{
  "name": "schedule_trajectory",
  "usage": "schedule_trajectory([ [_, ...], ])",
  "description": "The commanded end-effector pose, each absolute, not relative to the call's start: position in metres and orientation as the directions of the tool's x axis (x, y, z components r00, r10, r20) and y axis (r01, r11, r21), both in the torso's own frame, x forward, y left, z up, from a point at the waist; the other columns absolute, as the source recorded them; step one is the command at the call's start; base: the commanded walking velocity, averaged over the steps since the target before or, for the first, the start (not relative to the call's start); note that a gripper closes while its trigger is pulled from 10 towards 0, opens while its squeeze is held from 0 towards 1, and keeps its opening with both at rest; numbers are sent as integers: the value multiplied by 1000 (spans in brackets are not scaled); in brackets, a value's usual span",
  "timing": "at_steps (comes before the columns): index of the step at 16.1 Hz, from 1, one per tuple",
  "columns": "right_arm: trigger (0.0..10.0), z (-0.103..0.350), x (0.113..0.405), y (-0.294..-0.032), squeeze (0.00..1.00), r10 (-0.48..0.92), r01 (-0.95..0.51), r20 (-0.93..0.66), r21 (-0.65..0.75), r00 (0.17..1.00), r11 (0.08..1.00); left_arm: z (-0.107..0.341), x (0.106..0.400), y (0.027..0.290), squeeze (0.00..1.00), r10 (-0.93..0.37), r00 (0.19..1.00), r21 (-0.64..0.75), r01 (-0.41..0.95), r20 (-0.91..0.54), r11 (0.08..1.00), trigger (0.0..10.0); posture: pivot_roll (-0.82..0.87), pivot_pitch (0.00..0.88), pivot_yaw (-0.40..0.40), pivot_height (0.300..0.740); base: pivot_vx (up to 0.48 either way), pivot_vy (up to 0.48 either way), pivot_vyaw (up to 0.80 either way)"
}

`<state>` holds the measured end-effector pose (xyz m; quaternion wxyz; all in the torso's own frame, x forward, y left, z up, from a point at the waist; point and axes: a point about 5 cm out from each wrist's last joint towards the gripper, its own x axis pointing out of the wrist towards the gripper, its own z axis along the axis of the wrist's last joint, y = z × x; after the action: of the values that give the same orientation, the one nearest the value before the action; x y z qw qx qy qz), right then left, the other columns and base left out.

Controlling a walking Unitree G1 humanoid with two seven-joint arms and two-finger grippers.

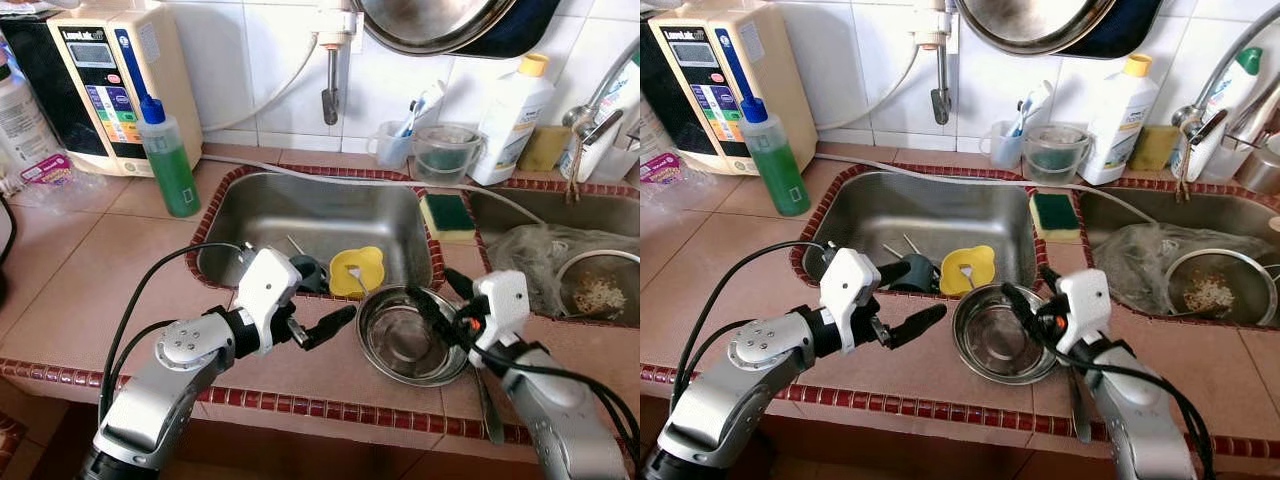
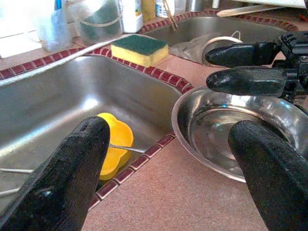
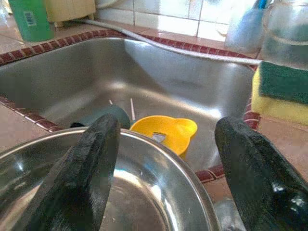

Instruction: Kitchen organization

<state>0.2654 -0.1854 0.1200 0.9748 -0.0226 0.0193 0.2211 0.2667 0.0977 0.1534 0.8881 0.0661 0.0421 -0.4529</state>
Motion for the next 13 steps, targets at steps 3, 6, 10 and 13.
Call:
schedule_trajectory([
  [3, 10000, 121, 255, -180, 0, 415, -415, -25, -19, 909, 909, 153, 265, 98, 0, -807, 573, 89, 820, -144, 566, 10000, -153, 3, 30, 740, 0, 0, 0],
  [6, 10000, 118, 254, -179, 0, 349, -349, -16, 4, 937, 937, 152, 265, 98, 0, -806, 574, 85, 819, -146, 567, 10000, -165, 3, 34, 740, 0, 0, 0],
  [10, 10000, 117, 257, -180, 0, 283, -282, -13, 36, 959, 959, 153, 265, 97, 0, -815, 560, 85, 828, -146, 554, 10000, -168, 5, 35, 740, 0, 0, 0],
  [13, 10000, 113, 255, -180, 0, 270, -268, -27, 60, 963, 962, 153, 263, 96, 0, -821, 553, 83, 833, -144, 547, 10000, -167, 9, 32, 740, 0, 0, 0],
])
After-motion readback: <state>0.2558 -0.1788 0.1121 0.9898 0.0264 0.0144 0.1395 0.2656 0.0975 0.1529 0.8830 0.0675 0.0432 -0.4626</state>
